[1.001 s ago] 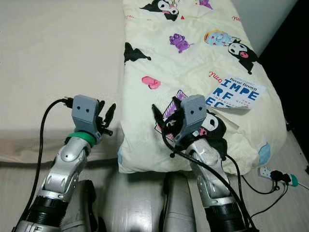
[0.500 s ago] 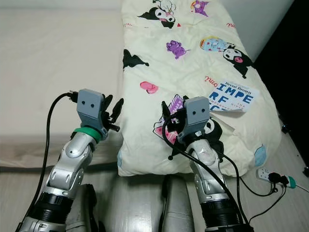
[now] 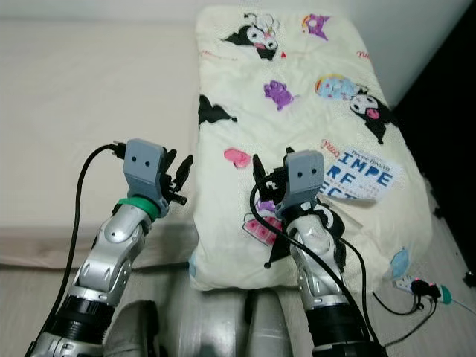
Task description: Clean up the room
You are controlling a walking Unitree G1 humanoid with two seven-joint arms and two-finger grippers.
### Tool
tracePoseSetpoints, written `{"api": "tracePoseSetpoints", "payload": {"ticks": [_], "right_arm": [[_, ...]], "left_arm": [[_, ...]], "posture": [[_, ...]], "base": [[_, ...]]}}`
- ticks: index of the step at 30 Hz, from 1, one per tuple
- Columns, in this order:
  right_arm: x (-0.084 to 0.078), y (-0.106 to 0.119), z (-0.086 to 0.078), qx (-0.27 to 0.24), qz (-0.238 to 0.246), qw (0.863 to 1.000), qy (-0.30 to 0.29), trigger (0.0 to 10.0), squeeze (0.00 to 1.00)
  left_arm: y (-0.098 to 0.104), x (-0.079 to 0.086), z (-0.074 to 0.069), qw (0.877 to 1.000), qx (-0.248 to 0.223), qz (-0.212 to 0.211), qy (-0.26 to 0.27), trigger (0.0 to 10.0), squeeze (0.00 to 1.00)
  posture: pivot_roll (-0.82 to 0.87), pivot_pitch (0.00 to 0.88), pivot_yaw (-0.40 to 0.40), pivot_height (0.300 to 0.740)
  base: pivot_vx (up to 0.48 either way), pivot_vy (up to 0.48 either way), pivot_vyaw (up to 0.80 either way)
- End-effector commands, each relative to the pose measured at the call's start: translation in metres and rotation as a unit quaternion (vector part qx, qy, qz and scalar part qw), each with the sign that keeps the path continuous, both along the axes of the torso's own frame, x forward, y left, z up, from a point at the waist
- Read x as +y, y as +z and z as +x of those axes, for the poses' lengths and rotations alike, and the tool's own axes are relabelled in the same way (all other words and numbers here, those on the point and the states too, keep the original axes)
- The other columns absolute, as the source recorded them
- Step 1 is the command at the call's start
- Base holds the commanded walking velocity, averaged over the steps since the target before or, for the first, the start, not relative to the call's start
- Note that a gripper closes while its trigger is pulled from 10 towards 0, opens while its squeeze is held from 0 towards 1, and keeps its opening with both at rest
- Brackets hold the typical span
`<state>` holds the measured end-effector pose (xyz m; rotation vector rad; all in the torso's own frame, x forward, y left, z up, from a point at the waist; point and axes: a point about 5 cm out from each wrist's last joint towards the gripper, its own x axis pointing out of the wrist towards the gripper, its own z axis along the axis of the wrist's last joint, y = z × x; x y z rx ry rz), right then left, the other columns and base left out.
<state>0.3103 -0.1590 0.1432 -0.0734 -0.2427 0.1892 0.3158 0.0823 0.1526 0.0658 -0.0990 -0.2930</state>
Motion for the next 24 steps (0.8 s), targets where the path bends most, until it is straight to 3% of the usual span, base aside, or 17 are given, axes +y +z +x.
{"api": "tracePoseSetpoints", "payload": {"ticks": [1, 18, 24], "right_arm": [[-0.0022, -0.0049, -0.0005, 0.006, 0.0, 1.0, -0.005, 10.0, 0.0], [-0.0051, -0.0084, 0.0017, 0.005, -0.002, 1.0, -0.014, 10.0, 0.0], [-0.0051, -0.0088, 0.0021, 0.004, -0.002, 1.0, -0.014, 10.0, 0.0]], "left_arm": [[-0.0049, -0.0028, -0.0004, 1.0, 0.013, 0.002, -0.005, 10.0, 0.0], [-0.0099, -0.004, -0.0007, 1.0, 0.022, 0.012, -0.012, 10.0, 0.0], [-0.0097, -0.0041, -0.0007, 1.0, 0.022, 0.008, -0.014, 10.0, 0.0]], "posture": [[-0.05, 0.051, 0.04, 0.67], [-0.05, 0.048, 0.041, 0.735], [-0.05, 0.046, 0.041, 0.74]], "base": [[0.0, 0.0, 0.0], [0.0, 0.0, 0.0], [0.0, 0.0, 0.0]]}}
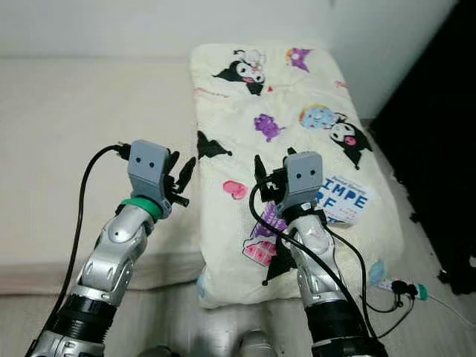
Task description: Clean up the room
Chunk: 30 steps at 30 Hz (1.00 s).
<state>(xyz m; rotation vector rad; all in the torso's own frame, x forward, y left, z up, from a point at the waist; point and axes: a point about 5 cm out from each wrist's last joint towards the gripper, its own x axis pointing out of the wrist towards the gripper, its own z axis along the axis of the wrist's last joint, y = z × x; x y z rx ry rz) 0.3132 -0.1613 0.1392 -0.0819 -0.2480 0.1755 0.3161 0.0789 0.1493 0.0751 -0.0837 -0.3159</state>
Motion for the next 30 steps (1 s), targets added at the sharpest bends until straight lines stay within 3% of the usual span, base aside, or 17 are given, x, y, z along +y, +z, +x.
{"api": "tracePoseSetpoints", "payload": {"ticks": [1, 19, 30], "right_arm": [[-0.003, -0.005, -0.001, 0.007, 0.001, 1.0, -0.007, 10.0, 0.0], [0.002, -0.015, -0.001, 0.025, 0.013, 1.0, 0.001, 10.0, 0.0], [0.002, -0.016, -0.001, 0.025, 0.012, 1.0, 0.002, 10.0, 0.0]], "left_arm": [[-0.006, -0.001, -0.001, 1.0, 0.015, 0.002, -0.003, 10.0, 0.0], [-0.011, 0.002, -0.001, 1.0, 0.012, 0.029, -0.001, 10.0, 0.0], [-0.012, 0.003, -0.001, 1.0, 0.011, 0.029, 0.001, 10.0, 0.0]], "posture": [[-0.05, 0.046, 0.041, 0.74], [-0.04, 0.038, 0.04, 0.74], [-0.04, 0.037, 0.041, 0.74]], "base": [[0.0, 0.0, 0.0], [0.0, 0.0, 0.0], [0.0, -0.39, 0.0]]}}
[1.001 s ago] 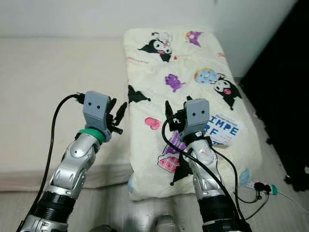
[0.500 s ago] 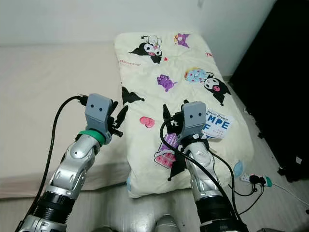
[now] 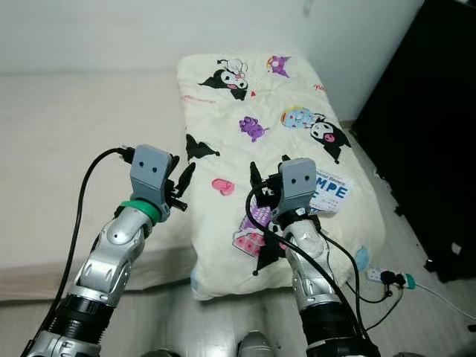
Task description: Clean up the room
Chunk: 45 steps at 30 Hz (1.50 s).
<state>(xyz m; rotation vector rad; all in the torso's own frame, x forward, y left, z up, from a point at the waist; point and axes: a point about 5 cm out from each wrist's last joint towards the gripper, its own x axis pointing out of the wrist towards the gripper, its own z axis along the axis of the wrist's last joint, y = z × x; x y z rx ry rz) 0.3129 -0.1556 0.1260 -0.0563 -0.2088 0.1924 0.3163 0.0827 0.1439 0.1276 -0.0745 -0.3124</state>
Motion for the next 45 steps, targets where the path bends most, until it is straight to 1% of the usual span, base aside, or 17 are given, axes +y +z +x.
{"api": "tracePoseSetpoints", "payload": {"ticks": [1, 14, 42, 45], "right_arm": [[-0.0038, -0.0035, -0.0009, 0.004, 0.002, 1.0, -0.007, 10.0, 0.0], [-0.0041, -0.0039, -0.0013, 0.003, 0.002, 1.0, -0.007, 10.0, 0.0], [-0.005, -0.0052, -0.0024, 0.003, 0.005, 1.0, -0.01, 10.0, 0.0], [-0.005, -0.0053, -0.0025, 0.003, 0.006, 1.0, -0.01, 10.0, 0.0]], "left_arm": [[-0.0067, -0.0007, -0.0018, 1.0, 0.011, 0.003, -0.002, 10.0, 0.0], [-0.0082, -0.0002, -0.0014, 1.0, 0.014, 0.004, 0.0, 10.0, 0.0], [-0.0101, 0.0004, 0.0001, 1.0, 0.02, 0.009, 0.003, 10.0, 0.0], [-0.0104, 0.0003, 0.0003, 1.0, 0.022, 0.009, 0.003, 10.0, 0.0]], "posture": [[-0.05, 0.036, 0.041, 0.74], [-0.05, 0.037, 0.043, 0.74], [-0.05, 0.042, 0.052, 0.74], [-0.05, 0.042, 0.052, 0.74]], "base": [[0.0, -0.341, 0.0], [0.0, -0.325, 0.0], [0.0, -0.471, 0.0], [0.0, 0.0, 0.0]]}}
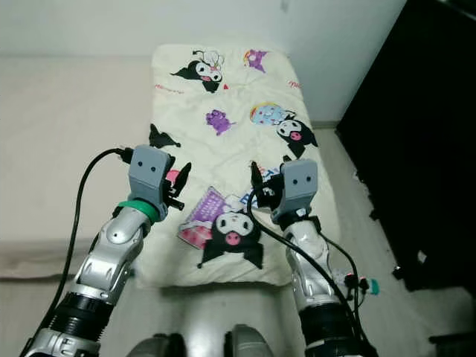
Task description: Clean up the room
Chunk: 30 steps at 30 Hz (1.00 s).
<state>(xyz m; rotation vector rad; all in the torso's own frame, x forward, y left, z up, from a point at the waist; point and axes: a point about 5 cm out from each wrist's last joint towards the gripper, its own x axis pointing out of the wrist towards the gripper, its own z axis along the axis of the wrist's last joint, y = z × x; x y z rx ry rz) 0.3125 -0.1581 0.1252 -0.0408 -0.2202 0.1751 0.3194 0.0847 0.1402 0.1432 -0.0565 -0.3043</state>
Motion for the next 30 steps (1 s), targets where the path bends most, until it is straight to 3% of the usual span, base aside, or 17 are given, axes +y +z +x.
{"api": "tracePoseSetpoints", "payload": {"ticks": [1, 30], "right_arm": [[-0.0026, -0.0046, -0.0022, 0.008, -0.003, 1.0, -0.003, 10.0, 0.0], [-0.0077, -0.0098, -0.0025, 0.019, 0.003, 0.999, -0.028, 10.0, 0.0]], "left_arm": [[-0.0071, -0.0018, -0.0022, 1.0, 0.017, 0.0, 0.0, 10.0, 0.0], [-0.0109, -0.0015, -0.002, 1.0, 0.024, 0.005, 0.004, 10.0, 0.0]], "posture": [[-0.05, 0.042, 0.053, 0.74], [-0.05, 0.049, 0.056, 0.725]], "base": [[0.0, 0.0, 0.0], [0.0, 0.0, 0.0]]}}
